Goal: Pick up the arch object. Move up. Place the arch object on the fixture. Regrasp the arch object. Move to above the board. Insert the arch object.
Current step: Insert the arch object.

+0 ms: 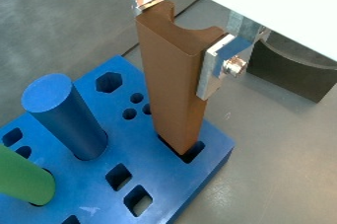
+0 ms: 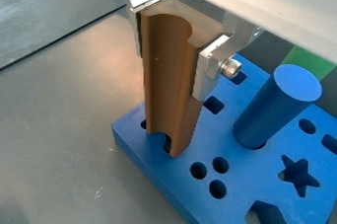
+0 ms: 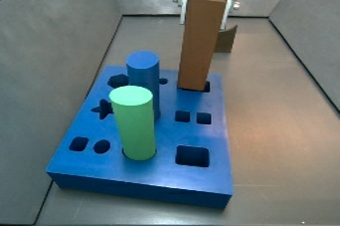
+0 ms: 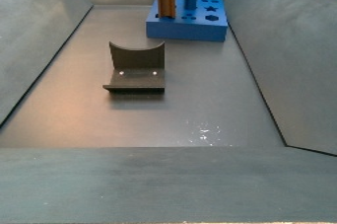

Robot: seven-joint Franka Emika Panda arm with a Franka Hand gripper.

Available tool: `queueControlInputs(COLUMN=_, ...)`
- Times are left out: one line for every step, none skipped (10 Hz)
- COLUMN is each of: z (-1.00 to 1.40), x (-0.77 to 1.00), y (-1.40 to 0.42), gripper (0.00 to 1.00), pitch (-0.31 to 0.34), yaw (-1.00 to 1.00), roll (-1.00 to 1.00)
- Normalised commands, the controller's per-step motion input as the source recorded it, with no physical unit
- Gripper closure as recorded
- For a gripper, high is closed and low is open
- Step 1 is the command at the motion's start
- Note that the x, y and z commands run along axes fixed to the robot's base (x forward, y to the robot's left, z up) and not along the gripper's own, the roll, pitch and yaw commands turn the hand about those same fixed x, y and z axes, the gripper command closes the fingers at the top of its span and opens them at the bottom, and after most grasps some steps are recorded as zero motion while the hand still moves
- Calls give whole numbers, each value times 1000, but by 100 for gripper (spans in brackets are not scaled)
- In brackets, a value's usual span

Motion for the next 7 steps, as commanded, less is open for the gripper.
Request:
queueControlInputs(z=-469, x=514, y=0, gripper=100, pitch=37, yaw=0, roll=-51)
queueControlInputs(z=-394, x=566, y=0, gripper=100, pitch=53, yaw=0, roll=-54)
queueControlInputs(z=-351, x=474, y=0, gripper=100, pitch=70, yaw=-51, roll=-4)
queueControlInputs(z=-597, x=191, y=-66, gripper=100, pitch=3, yaw=-97, roll=0)
queueControlInputs(z=-940, x=-77, y=-74, gripper=100, pitch=-29, yaw=-189, roll=60)
queueControlInputs(z=-1000, x=-86, y=-60, gripper=100, pitch=-24, yaw=-200, roll=116)
queueControlInputs(z=-906, x=-91, y=-11, gripper=100, pitch=0, yaw=-160, roll=137)
